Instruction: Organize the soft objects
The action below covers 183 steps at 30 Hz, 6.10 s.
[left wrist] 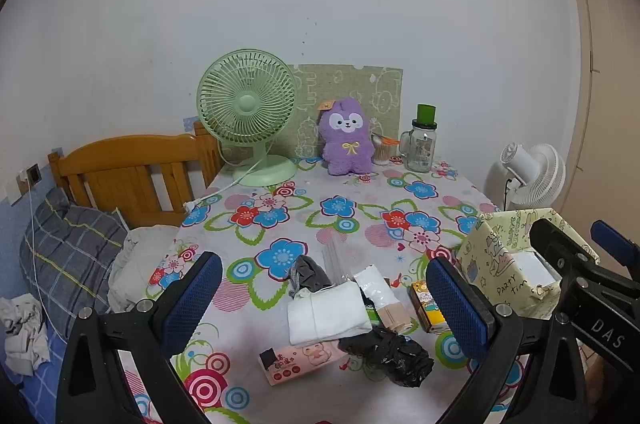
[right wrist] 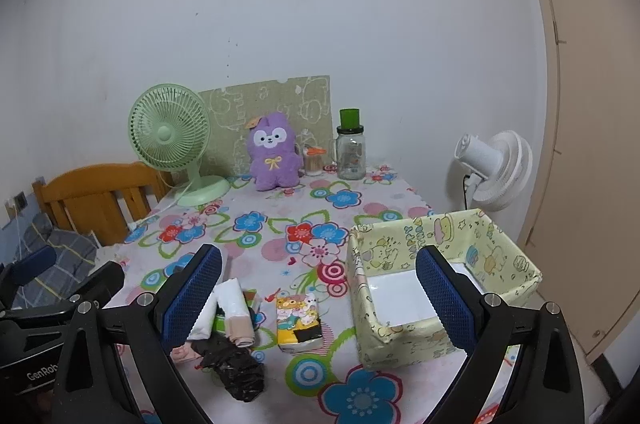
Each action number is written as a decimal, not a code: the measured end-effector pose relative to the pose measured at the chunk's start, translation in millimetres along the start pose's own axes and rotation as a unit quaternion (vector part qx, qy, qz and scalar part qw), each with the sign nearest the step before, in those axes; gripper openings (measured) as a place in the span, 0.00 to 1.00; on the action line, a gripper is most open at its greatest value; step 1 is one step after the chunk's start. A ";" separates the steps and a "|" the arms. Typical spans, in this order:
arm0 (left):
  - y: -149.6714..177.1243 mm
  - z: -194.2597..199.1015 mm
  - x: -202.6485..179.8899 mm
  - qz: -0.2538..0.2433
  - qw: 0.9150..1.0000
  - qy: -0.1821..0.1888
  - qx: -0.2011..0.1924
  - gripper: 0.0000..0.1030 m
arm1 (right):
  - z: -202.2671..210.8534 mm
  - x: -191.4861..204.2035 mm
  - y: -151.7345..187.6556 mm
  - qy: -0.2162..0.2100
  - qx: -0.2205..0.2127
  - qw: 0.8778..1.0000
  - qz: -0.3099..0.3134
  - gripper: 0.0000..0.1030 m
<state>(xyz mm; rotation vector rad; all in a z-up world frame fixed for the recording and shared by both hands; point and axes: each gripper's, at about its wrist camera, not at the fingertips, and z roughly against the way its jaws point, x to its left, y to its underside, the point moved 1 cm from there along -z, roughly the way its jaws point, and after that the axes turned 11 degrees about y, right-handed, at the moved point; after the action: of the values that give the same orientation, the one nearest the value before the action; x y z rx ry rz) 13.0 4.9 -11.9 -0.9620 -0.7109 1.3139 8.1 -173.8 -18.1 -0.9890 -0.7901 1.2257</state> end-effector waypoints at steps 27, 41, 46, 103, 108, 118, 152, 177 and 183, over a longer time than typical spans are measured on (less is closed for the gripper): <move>-1.4 -1.7 -0.5 -0.001 1.000 0.000 0.001 1.00 | 2.0 0.7 -1.9 -0.001 0.001 1.000 0.001 0.96; -1.3 -1.3 0.1 -0.001 1.000 0.001 0.000 1.00 | 3.9 0.5 -2.9 0.001 -0.001 1.000 -0.001 0.96; -1.1 -1.0 0.2 -0.001 1.000 0.001 -0.001 1.00 | 4.7 0.2 -2.9 0.001 -0.001 1.000 -0.001 0.96; 31.1 -91.0 34.0 0.009 0.994 -0.001 0.113 1.00 | -84.2 76.2 21.9 -0.045 0.090 0.992 0.069 0.90; 36.0 -106.6 37.5 0.013 0.991 0.005 0.133 1.00 | -100.8 88.3 28.5 -0.052 0.111 0.989 0.083 0.86; 49.6 -138.1 41.3 0.021 0.984 0.020 0.176 1.00 | -132.4 107.6 45.1 -0.069 0.158 0.979 0.108 0.80; 60.9 -160.3 30.7 0.024 0.976 0.073 0.203 0.69 | -165.0 113.1 66.7 -0.098 0.231 0.963 0.101 0.28; 45.2 -123.6 14.5 -0.004 0.986 0.073 0.153 0.35 | -125.1 96.2 45.3 -0.098 0.187 0.974 0.087 0.28; 39.2 -113.5 10.1 -0.009 0.987 0.074 0.143 0.35 | -113.0 91.7 37.5 -0.096 0.175 0.976 0.083 0.28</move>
<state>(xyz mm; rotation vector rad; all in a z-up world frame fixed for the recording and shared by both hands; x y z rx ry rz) 95.6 -5.3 -99.2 -0.8091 -0.4027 1.2738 112.9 -102.3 -98.5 -0.6632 -0.6191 1.5615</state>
